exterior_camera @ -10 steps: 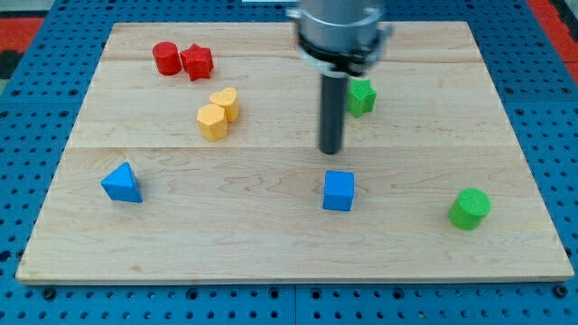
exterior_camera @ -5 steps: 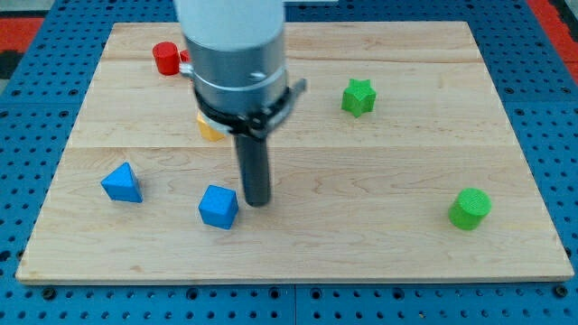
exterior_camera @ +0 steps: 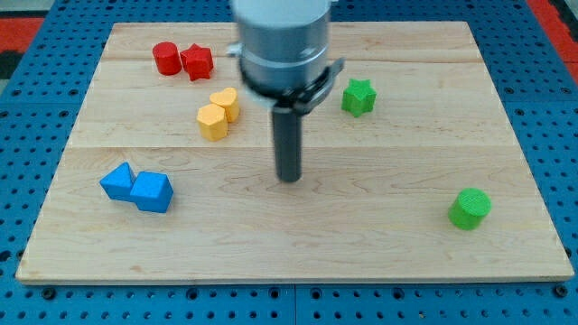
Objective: Push the blue cube into the triangle
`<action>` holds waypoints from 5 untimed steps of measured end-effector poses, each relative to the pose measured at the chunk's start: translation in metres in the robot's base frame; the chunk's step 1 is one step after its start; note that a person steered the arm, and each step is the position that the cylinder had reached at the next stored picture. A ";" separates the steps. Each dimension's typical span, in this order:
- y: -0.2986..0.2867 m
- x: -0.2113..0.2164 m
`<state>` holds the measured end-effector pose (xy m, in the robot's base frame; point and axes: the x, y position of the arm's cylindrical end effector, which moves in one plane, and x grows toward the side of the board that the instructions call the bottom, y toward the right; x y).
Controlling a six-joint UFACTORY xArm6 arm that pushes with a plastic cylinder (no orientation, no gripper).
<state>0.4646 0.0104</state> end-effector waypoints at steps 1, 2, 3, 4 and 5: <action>0.000 -0.074; -0.021 -0.126; 0.055 -0.125; 0.130 -0.079; 0.143 -0.108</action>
